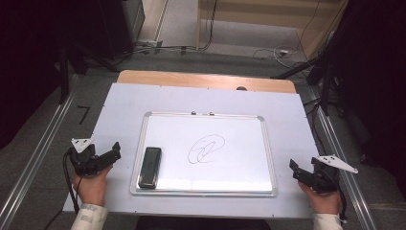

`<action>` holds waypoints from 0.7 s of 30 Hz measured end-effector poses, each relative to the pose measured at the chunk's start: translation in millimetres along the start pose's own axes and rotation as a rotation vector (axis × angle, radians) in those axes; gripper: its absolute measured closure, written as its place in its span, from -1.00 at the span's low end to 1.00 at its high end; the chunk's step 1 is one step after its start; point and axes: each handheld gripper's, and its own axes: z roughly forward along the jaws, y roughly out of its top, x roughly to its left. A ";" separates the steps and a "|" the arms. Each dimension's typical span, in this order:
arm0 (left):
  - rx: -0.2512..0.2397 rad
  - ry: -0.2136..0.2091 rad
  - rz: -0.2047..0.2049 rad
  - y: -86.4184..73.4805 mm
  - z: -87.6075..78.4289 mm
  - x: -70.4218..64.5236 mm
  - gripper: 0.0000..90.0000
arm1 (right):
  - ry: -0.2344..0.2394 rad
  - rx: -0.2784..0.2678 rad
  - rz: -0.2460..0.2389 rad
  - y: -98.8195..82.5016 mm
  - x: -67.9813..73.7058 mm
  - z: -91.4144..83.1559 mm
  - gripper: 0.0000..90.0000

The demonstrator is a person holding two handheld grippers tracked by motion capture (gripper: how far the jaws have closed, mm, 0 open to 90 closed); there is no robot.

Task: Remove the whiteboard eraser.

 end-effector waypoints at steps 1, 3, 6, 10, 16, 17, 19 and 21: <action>-0.001 -0.005 -0.003 -0.6 0.1 -1.6 -0.80 | 0.000 0.000 0.000 0.0 0.0 0.0 -0.61; 0.006 -0.019 0.001 -1.9 0.7 -5.2 -0.80 | 0.000 -0.001 0.000 0.1 0.0 -0.1 -0.61; 0.015 -0.038 0.015 -3.9 0.7 -11.3 -0.80 | 0.001 -0.002 0.000 0.1 0.0 -0.2 -0.61; 0.013 -0.075 0.012 -7.2 -1.9 -22.2 -0.80 | -0.001 0.002 0.001 0.0 0.2 0.1 -0.61; 0.026 -0.111 0.032 -10.1 -0.1 -38.3 -0.80 | 0.000 0.007 0.000 0.1 1.0 0.8 -0.61; 0.026 -0.110 0.039 -10.3 -0.3 -40.1 -0.80 | -0.001 0.008 0.001 0.0 1.2 0.8 -0.61; 0.026 -0.119 0.044 -11.0 -0.6 -43.0 -0.80 | -0.003 0.009 -0.001 -0.2 1.1 1.0 -0.61; 0.029 -0.129 0.045 -12.1 -0.9 -46.5 -0.80 | -0.003 0.009 -0.002 -0.3 0.9 1.1 -0.61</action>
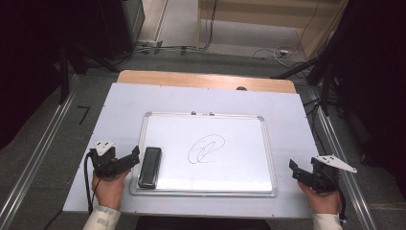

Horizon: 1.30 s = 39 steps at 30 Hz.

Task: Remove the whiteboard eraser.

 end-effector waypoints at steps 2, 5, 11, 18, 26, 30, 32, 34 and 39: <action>0.003 -0.010 0.008 -0.6 0.2 -3.6 -0.80 | -0.001 0.000 0.000 -0.1 0.0 0.1 -0.61; 0.002 -0.024 0.018 -1.5 -0.2 -10.8 -0.80 | 0.001 0.004 0.000 -0.1 0.4 0.7 -0.61; 0.019 -0.044 0.056 -5.0 0.8 -29.5 -0.80 | 0.000 0.006 -0.001 -0.1 0.9 1.3 -0.61; 0.019 -0.030 0.097 -9.1 0.3 -45.6 -0.71 | 0.000 0.008 0.000 -0.4 0.2 1.5 -0.61; 0.051 -0.043 0.128 -14.1 3.7 -57.9 -0.64 | 0.001 0.014 -0.001 -0.4 1.1 2.2 -0.61; 0.072 -0.037 0.144 -16.2 6.2 -61.4 -0.60 | 0.000 0.014 -0.004 -0.6 0.9 2.5 -0.60; 0.075 -0.034 0.148 -16.9 6.6 -63.3 -0.60 | 0.000 0.015 -0.003 -0.6 0.9 2.5 -0.60; 0.076 -0.031 0.154 -17.6 7.1 -65.6 -0.60 | 0.000 0.016 -0.002 -0.6 1.0 2.7 -0.60; 0.087 -0.027 0.167 -18.6 8.7 -68.2 -0.51 | 0.000 0.018 -0.002 -0.6 1.4 3.0 -0.60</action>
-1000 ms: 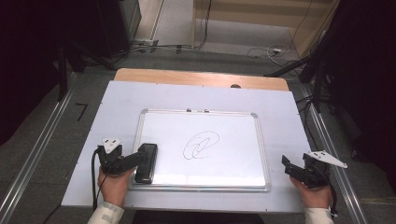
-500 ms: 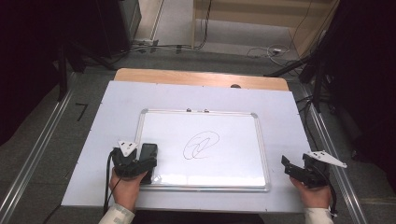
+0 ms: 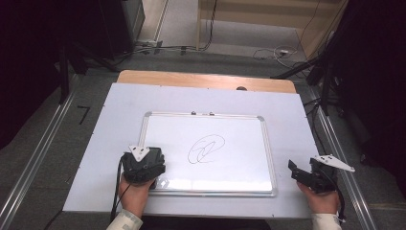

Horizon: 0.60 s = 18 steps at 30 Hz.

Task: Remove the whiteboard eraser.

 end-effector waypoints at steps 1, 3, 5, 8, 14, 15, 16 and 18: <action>0.003 0.000 -0.002 0.0 0.2 0.0 -0.49 | 0.000 0.001 0.002 0.0 0.0 0.0 -0.60; 0.010 -0.003 0.000 -0.6 1.4 -0.4 -0.48 | -0.001 0.003 0.001 -0.1 -0.1 0.1 -0.60; 0.019 -0.002 0.008 -1.2 1.8 -1.1 -0.46 | -0.001 0.004 0.002 -0.1 -0.1 0.1 -0.60; 0.019 -0.007 0.016 -1.5 2.3 -2.4 -0.36 | -0.001 0.004 0.002 -0.1 -0.1 0.3 -0.60; 0.029 -0.015 0.035 0.0 1.4 -1.2 -0.16 | -0.002 0.005 0.001 -0.1 -0.3 0.2 -0.60; 0.026 -0.013 0.032 0.7 0.8 -0.4 -0.10 | -0.004 0.004 0.003 0.0 -0.6 -0.1 -0.60; 0.029 -0.012 0.033 1.2 0.5 0.9 -0.10 | -0.004 0.004 0.003 0.0 -0.6 -0.1 -0.60; 0.031 -0.011 0.042 1.4 0.9 1.4 -0.10 | -0.005 0.003 0.005 -0.1 -0.9 -0.1 -0.60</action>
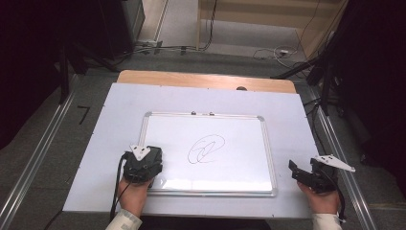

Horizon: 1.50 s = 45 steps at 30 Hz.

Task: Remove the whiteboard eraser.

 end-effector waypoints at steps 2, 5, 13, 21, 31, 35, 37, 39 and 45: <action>-0.003 0.008 0.003 -0.3 0.2 -1.4 -0.10 | 0.001 0.002 -0.002 0.0 -0.1 0.2 -0.60; -0.004 0.021 0.007 -0.8 0.6 -3.1 -0.10 | 0.000 0.003 -0.003 0.1 0.1 0.3 -0.60; -0.010 0.038 -0.003 -2.2 3.1 -5.6 -0.10 | -0.001 0.005 -0.006 0.3 1.3 0.8 -0.60; 0.011 0.051 0.000 -2.9 8.4 -7.4 -0.14 | 0.000 0.004 -0.004 0.2 0.9 0.8 -0.60; 0.016 0.032 -0.011 -0.6 7.2 -5.6 -0.10 | 0.002 0.002 -0.006 0.3 0.3 0.6 -0.60; -0.002 0.021 -0.016 0.6 5.1 -6.2 -0.10 | 0.002 0.001 -0.007 0.3 0.1 0.3 -0.60; -0.024 0.018 -0.013 2.8 1.9 -6.9 -0.10 | 0.003 0.001 -0.007 0.3 0.0 0.4 -0.60; -0.044 0.012 -0.010 5.3 -1.9 -6.9 -0.10 | 0.004 0.003 -0.007 0.2 0.0 0.6 -0.60; -0.057 -0.016 -0.029 7.1 -5.4 -4.0 -0.10 | 0.006 0.004 -0.003 1.7 0.5 3.3 -0.60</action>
